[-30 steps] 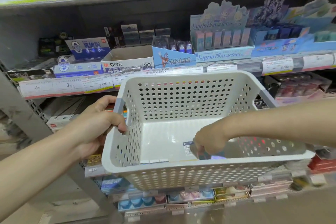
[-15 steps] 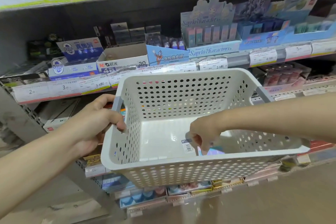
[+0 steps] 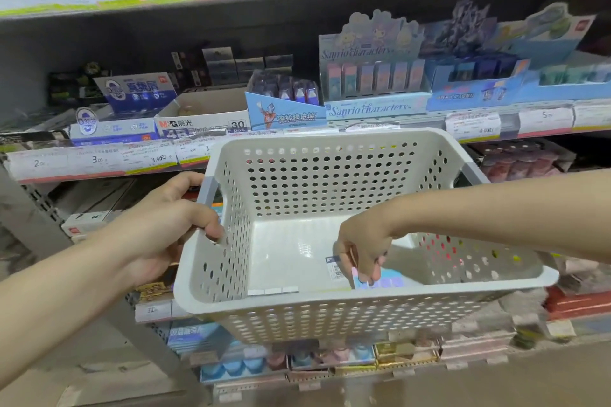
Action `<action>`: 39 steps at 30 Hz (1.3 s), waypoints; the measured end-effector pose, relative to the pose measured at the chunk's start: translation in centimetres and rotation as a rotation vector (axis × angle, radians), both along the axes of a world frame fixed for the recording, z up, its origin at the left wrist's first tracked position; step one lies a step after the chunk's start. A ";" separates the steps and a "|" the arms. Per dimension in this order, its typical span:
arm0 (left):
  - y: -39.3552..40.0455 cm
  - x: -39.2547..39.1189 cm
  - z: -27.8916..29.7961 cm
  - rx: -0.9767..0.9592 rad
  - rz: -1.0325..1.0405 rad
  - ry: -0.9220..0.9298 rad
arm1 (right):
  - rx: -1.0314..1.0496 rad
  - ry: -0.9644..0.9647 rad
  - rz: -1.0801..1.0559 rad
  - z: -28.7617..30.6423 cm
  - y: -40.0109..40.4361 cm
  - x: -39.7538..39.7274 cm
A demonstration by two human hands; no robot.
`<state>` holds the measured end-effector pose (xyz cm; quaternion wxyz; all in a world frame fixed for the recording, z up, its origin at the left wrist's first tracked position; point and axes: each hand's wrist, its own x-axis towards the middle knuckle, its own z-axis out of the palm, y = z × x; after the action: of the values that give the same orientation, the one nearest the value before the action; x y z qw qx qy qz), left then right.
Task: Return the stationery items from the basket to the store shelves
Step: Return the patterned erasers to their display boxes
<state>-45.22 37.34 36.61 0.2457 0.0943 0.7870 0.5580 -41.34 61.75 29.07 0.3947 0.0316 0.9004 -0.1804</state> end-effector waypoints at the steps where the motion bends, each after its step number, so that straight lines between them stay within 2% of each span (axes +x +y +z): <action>1: 0.4 0.1 0.0 -0.001 0.007 0.003 | 0.014 0.016 0.009 0.3 0.5 -0.1; 7: 2.3 0.8 -0.2 -0.017 0.053 0.017 | 0.072 0.198 0.052 3.5 3.5 -0.6; 14: 3.2 1.2 -0.4 -0.009 0.091 -0.001 | -0.124 0.493 0.032 7.2 6.1 -0.4; 20: 3.1 1.2 -0.6 -0.022 0.111 0.015 | -0.315 0.823 0.066 9.2 7.3 -0.2; 24: 2.9 1.1 -0.5 -0.022 0.109 0.009 | -0.474 1.089 -0.040 10.5 7.9 -0.6; 27: 2.7 0.9 -0.5 -0.024 0.101 0.009 | -0.489 1.316 -0.105 12.0 9.0 -1.9; 30: 2.6 0.7 -0.5 -0.029 0.092 0.006 | -0.396 1.526 -0.155 12.9 10.0 -3.5; 34: 2.6 0.5 -0.5 -0.016 0.077 0.015 | -0.229 1.576 -0.155 12.8 10.5 -5.4; 39: 2.6 0.2 -0.3 -0.001 0.042 0.013 | -0.216 1.530 -0.127 12.5 10.1 -6.8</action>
<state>-45.01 39.95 36.27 0.2288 0.0811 0.7907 0.5621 -48.10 71.83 41.58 -0.3470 -0.0888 0.8964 -0.2611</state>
